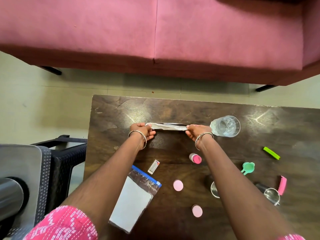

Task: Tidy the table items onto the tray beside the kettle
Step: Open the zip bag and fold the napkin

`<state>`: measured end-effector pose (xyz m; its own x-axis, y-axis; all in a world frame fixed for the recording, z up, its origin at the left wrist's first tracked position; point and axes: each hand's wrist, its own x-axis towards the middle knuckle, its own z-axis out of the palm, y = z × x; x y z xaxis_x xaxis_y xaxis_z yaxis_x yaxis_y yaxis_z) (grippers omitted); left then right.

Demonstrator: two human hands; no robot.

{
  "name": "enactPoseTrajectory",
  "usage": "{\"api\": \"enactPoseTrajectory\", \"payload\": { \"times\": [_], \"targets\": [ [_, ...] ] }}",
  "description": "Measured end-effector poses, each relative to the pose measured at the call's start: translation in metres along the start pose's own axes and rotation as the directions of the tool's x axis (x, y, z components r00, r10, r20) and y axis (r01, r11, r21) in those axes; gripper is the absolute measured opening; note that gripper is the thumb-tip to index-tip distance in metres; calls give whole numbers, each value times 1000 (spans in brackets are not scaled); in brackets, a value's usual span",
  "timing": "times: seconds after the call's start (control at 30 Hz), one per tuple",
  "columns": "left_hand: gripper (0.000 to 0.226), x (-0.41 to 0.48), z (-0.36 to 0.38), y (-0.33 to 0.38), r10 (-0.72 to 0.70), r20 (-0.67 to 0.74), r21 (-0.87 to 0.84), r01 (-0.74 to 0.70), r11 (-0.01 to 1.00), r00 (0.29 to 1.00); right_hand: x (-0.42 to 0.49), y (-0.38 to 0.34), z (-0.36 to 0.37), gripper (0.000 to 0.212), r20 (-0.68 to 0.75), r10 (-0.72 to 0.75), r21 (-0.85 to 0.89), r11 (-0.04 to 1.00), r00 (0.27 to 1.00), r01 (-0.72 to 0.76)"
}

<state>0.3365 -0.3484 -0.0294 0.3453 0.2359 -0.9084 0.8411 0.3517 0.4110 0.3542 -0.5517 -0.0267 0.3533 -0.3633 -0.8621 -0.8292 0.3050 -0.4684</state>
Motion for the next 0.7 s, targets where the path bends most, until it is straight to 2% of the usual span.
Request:
{"api": "enactPoseTrajectory", "payload": {
  "times": [0.13, 0.23, 0.37, 0.53, 0.7],
  "targets": [
    [25, 0, -7, -8, 81, -2, 114, -80, 990, 997, 3, 5, -2, 14, -18, -11, -21, 1000, 1000, 11],
    [25, -5, -16, -12, 152, -50, 191, -140, 971, 987, -4, 10, -8, 20, -87, -82, -18, 997, 993, 81],
    [14, -24, -37, -24, 229, -14, 247, -219, 944, 973, -30, 22, -25, 3, -165, -193, -46, 981, 967, 188],
    [7, -61, -67, -48, 281, 33, 300, -278, 913, 959, -82, 61, -58, 12, -86, -262, -9, 965, 961, 262],
    [9, -94, -80, -80, 354, 23, 360, -338, 870, 935, -128, 100, -99, 7, -28, -382, -168, 913, 924, 372]
  ]
}}
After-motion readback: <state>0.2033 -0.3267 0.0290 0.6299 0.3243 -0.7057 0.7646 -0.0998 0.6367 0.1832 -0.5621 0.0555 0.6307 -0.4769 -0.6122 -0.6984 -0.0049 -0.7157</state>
